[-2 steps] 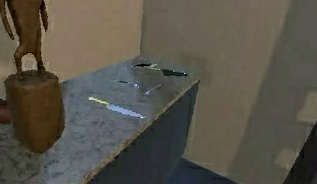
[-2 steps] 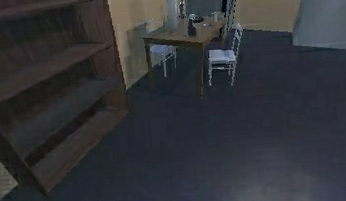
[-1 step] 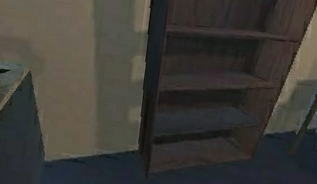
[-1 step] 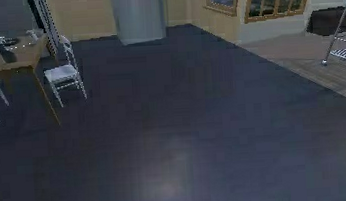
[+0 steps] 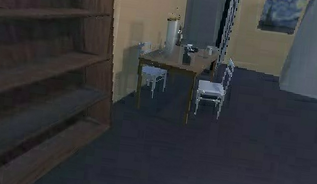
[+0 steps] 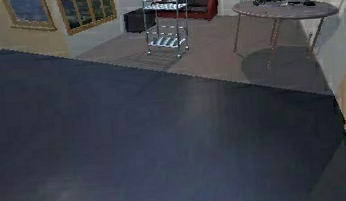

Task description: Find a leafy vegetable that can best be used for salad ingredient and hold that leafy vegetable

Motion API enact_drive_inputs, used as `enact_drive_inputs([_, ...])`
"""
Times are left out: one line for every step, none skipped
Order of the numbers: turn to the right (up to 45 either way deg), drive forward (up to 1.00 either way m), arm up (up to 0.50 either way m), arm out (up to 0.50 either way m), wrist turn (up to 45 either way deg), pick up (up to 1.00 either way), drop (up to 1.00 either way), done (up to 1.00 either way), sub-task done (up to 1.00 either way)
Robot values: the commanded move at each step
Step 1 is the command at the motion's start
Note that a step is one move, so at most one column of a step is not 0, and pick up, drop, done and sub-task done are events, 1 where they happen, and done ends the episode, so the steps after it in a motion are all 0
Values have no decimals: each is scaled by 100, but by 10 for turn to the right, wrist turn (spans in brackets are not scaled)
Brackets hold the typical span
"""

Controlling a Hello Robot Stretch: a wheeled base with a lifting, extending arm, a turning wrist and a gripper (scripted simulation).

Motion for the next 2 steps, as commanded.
enact_drive_inputs([240, 0, 0, 0, 0, 0, 0, 0, 0])
enact_drive_inputs([0, 15, 0, 0, 0, 0, 0, 0, 0])
